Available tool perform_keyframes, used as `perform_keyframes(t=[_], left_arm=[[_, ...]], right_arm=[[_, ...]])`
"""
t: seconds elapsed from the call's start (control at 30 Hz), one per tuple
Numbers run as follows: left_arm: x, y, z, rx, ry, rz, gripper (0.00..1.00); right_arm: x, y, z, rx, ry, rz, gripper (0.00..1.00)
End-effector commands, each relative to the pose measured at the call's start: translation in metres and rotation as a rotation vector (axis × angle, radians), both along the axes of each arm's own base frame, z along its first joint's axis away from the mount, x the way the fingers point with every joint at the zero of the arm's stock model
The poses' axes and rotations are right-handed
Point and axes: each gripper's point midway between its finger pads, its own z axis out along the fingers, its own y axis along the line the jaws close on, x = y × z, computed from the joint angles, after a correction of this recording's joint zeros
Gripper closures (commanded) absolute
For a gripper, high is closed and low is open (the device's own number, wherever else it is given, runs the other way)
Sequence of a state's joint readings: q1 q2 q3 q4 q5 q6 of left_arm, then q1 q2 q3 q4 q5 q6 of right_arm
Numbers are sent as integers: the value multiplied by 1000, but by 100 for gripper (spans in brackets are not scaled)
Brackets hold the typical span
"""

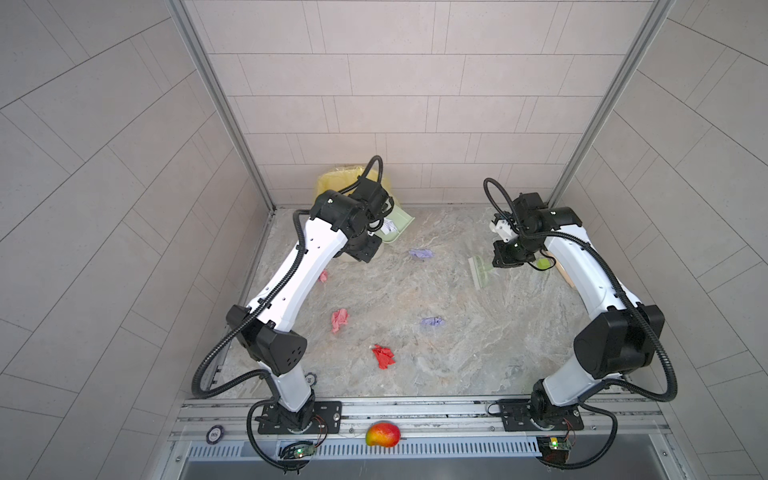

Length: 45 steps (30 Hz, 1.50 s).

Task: Sweep away the paper scraps from the table
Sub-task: 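Lift the dustpan toward the yellow bin while the right gripper draws back, then tip the green dustpan over the yellow bin with the left gripper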

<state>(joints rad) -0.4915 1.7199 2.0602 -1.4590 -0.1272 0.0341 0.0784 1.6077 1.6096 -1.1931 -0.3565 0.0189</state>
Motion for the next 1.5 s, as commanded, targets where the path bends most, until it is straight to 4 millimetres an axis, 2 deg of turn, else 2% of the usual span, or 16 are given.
perform_keyframes(t=[0.0, 0.17, 0.37, 0.6, 0.73, 1.0, 1.13, 1.27, 1.47], left_arm=[[3, 30, 25, -13, -79, 77, 100], [13, 69, 36, -48, -118, 170, 100], [23, 107, 36, -40, -122, 253, 100], [45, 136, 42, 14, -137, 303, 100], [61, 151, 46, 100, -157, 328, 100], [82, 157, 43, 321, -167, 287, 100], [90, 165, 53, 469, -205, 274, 100], [98, 161, 63, 616, -242, 230, 100], [109, 152, 68, 860, -251, 140, 100]], right_arm=[[-4, 4, 17, 21, -39, 24, 100], [-6, 5, 20, 26, -38, 32, 100], [-6, 7, 18, 41, -30, 39, 100], [-6, 8, 16, 45, -26, 40, 100], [-7, 10, 15, 55, -18, 44, 100], [-8, 12, 14, 65, -5, 48, 100], [-7, 13, 13, 72, 1, 46, 100], [-6, 15, 11, 82, 8, 47, 100], [-4, 18, 9, 94, 17, 52, 100]])
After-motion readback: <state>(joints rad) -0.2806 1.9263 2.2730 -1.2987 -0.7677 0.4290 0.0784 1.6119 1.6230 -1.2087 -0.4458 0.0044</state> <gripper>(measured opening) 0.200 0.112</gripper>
